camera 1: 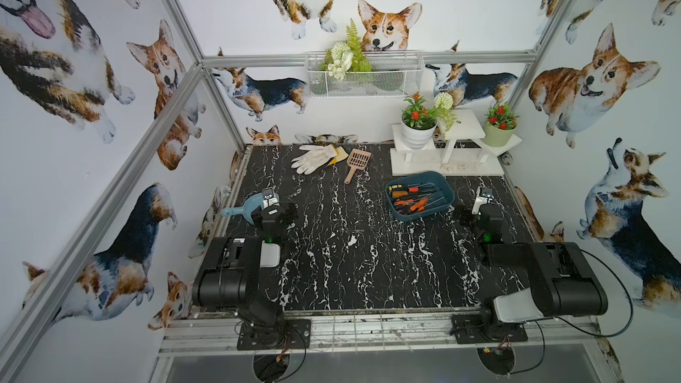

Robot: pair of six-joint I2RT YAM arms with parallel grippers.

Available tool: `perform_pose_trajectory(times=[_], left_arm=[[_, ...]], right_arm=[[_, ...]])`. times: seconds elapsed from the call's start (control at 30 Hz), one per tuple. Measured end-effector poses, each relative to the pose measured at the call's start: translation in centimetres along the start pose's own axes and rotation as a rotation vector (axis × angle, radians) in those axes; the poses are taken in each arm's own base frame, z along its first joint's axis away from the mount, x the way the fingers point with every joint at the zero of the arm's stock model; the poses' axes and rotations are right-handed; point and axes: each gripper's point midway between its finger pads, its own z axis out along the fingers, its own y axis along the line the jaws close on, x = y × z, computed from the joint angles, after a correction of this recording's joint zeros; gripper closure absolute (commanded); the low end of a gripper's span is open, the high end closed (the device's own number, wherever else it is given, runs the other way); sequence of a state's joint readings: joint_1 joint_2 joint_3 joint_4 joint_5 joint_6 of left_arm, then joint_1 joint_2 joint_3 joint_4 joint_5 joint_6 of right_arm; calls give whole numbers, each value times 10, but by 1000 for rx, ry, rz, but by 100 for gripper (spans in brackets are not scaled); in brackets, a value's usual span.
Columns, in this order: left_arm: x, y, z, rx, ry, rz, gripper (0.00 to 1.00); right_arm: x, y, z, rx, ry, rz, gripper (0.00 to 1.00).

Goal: Take out the screwdriver from the storage box
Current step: Pick up the storage box at the center of the board.

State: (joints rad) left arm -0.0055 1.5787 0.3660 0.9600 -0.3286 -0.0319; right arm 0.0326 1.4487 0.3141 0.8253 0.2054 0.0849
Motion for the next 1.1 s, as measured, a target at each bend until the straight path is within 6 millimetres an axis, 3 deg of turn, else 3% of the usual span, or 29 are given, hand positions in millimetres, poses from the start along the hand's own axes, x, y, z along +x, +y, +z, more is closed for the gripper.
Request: perform_pose_trajectory(times=[1.1], left_arm=[[5,0,4,38,36,-20,0]], right_arm=[[-1,1,1,-30,2,8,1]])
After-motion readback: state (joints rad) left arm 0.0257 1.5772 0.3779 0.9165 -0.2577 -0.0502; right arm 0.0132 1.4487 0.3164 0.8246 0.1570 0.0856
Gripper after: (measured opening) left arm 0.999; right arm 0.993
